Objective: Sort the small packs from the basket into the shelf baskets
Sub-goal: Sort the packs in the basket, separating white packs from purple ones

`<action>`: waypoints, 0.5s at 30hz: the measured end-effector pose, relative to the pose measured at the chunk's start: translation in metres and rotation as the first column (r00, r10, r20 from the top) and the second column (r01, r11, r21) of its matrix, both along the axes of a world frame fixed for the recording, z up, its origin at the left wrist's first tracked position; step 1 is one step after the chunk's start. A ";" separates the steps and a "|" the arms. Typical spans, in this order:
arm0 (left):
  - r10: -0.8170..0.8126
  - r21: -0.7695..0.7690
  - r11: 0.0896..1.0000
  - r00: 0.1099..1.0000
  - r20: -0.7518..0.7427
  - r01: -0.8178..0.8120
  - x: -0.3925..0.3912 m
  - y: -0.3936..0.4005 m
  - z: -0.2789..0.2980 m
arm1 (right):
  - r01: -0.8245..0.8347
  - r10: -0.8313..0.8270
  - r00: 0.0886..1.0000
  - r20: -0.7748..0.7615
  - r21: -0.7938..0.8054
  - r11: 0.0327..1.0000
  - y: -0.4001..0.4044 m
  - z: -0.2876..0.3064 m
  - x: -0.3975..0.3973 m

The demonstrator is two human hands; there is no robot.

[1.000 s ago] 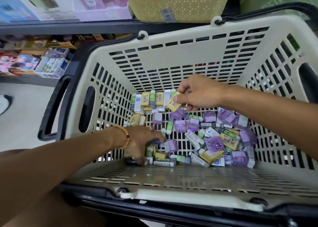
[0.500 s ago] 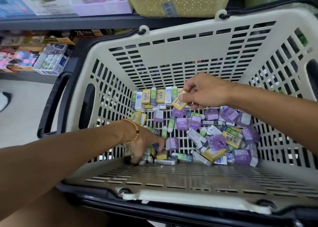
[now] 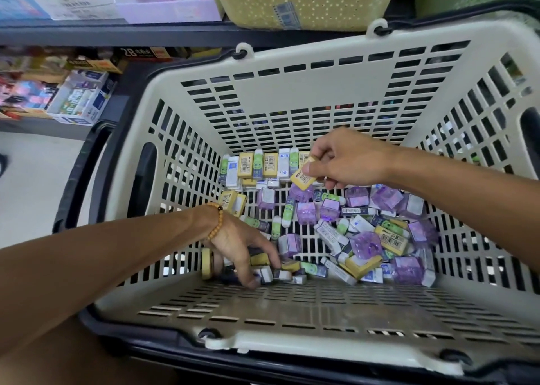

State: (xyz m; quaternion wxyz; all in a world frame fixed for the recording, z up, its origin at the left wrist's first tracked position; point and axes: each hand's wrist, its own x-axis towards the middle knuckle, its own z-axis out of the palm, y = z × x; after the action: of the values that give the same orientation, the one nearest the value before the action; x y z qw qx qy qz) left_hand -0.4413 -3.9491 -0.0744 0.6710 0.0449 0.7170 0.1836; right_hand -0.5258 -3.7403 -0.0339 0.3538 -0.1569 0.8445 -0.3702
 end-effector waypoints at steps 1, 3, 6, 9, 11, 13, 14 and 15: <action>0.006 -0.001 1.000 0.999 0.050 -0.006 0.001 0.000 0.001 | -0.003 0.003 1.000 -0.003 0.005 1.000 0.000 0.000 0.000; 0.013 0.002 1.000 0.998 0.066 -0.013 0.002 0.001 -0.001 | -0.003 0.003 1.000 -0.002 0.009 1.000 0.000 0.000 0.001; -0.023 -0.009 1.000 1.000 -0.021 0.023 -0.001 0.002 -0.001 | 0.001 -0.001 1.000 0.006 -0.003 1.000 0.000 0.000 0.001; -0.016 0.005 1.000 0.999 -0.044 0.016 -0.002 0.006 0.002 | 0.007 -0.007 1.000 0.013 -0.015 1.000 0.000 0.001 0.000; 0.005 0.012 1.000 0.999 -0.032 -0.004 -0.003 0.006 0.005 | 0.010 -0.010 1.000 0.018 -0.024 1.000 0.001 0.001 0.000; 0.043 0.040 0.998 0.998 -0.042 -0.041 -0.003 0.005 0.010 | 0.027 -0.024 0.999 0.048 -0.057 0.998 0.003 0.000 -0.001; 0.086 0.063 0.995 0.995 -0.053 -0.083 -0.004 0.005 0.013 | 0.043 -0.038 0.997 0.066 -0.077 0.996 0.003 -0.001 -0.002; 0.137 0.090 0.987 0.989 -0.059 -0.132 -0.005 0.005 0.018 | 0.067 -0.059 0.995 0.079 -0.093 0.993 0.004 -0.003 -0.003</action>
State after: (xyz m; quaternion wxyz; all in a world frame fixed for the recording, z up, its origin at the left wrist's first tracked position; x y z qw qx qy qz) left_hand -0.4460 -3.9442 -0.0565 0.6309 0.0311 0.7313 0.2574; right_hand -0.5290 -3.7366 -0.0364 0.3659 -0.1327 0.8163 -0.4269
